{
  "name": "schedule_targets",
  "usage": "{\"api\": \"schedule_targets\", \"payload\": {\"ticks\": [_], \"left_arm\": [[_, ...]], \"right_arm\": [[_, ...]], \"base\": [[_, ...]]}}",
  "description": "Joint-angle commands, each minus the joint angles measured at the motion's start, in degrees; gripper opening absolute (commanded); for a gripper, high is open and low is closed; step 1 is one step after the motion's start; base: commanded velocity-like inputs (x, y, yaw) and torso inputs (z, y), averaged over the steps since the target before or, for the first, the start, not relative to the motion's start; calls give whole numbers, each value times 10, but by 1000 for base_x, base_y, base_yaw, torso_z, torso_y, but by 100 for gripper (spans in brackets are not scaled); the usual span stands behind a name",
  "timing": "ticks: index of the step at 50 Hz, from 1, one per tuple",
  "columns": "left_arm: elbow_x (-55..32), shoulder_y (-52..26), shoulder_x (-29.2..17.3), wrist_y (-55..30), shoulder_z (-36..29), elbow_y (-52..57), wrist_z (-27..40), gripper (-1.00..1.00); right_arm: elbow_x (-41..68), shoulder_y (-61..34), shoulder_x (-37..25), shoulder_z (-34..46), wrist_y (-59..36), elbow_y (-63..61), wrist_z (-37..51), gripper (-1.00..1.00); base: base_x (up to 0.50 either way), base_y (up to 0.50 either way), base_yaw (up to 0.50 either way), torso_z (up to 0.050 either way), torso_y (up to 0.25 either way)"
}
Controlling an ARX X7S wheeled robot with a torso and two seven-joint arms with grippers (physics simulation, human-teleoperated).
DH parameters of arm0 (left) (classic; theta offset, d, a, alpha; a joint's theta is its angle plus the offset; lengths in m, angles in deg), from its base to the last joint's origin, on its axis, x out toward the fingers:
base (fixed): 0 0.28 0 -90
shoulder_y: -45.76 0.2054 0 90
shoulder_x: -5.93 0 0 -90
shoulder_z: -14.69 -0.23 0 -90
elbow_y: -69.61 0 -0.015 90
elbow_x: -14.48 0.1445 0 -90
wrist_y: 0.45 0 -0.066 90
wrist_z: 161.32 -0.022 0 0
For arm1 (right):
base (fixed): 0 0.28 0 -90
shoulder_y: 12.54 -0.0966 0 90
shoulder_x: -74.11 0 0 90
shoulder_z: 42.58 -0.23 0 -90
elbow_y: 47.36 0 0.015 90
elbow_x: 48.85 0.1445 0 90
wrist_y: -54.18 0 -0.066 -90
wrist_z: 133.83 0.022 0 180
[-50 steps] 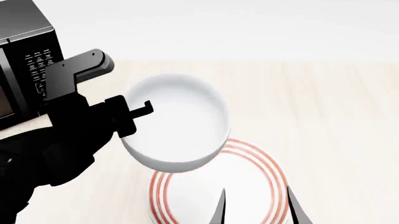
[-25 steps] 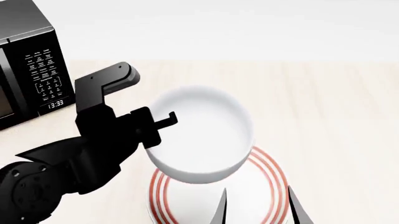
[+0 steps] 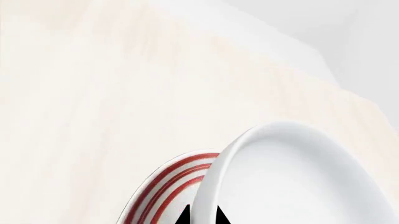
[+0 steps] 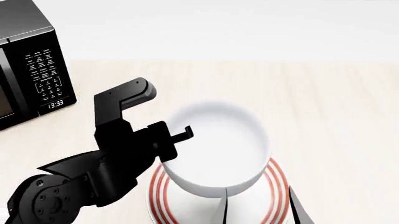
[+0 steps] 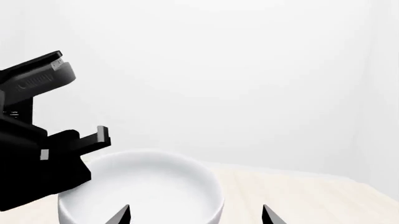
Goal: Pick up the white bowl and put it on the plate.
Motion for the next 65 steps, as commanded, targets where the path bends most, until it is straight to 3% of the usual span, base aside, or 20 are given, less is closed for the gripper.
{"api": "schedule_targets", "payload": {"ticks": [1, 65], "left_arm": [[-24, 3, 8, 32, -12, -1, -17, -100], [-71, 16, 8, 137, -120, -63, -46, -100]], "right_arm": [[-4, 0, 9, -11, 0, -1, -17, 100], [4, -5, 2, -2, 5, 6, -11, 100]], "base": [[0, 0, 0, 0, 0], [0, 0, 0, 0, 0]]}}
